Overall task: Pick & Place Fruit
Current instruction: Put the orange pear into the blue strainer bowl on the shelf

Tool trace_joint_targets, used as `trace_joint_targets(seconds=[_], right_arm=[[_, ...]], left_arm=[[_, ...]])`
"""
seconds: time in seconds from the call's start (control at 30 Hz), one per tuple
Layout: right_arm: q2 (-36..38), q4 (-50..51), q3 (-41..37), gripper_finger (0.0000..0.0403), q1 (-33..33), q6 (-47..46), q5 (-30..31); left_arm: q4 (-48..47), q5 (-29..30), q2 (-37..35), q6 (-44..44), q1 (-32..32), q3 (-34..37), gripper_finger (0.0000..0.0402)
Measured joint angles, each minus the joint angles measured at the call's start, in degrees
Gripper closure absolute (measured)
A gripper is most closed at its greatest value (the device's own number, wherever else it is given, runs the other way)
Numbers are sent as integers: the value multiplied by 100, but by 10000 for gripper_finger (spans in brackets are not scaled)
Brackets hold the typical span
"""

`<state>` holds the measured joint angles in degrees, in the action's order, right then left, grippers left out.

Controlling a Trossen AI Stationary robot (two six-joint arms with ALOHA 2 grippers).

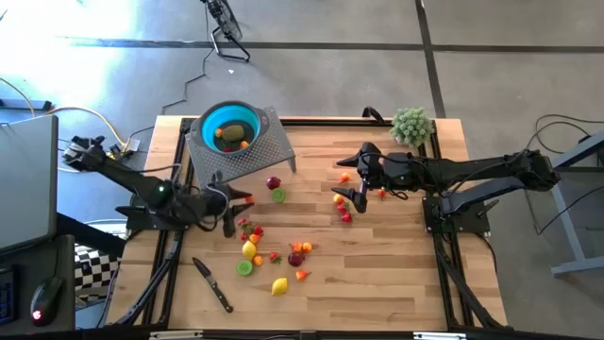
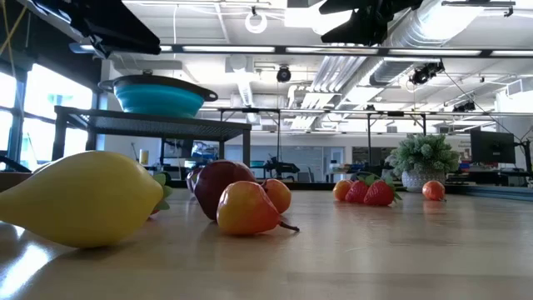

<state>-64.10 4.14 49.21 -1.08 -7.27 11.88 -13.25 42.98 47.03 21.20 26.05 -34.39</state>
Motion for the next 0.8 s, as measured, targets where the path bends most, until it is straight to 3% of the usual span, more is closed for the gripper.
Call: trace_joint_targets(seconds=[0.4, 0.67, 0.8], right_arm=[[0, -2, 0, 34, 2, 3, 17], [0, 2, 0, 34, 1, 428, 15], [0, 2, -1, 34, 1, 591, 16]], left_arm=[[-17, 1781, 852, 2302, 1186, -9, 289], [-16, 1869, 1465, 3735, 1692, -74, 387], [-17, 1933, 1895, 4102, 1752, -334, 395]])
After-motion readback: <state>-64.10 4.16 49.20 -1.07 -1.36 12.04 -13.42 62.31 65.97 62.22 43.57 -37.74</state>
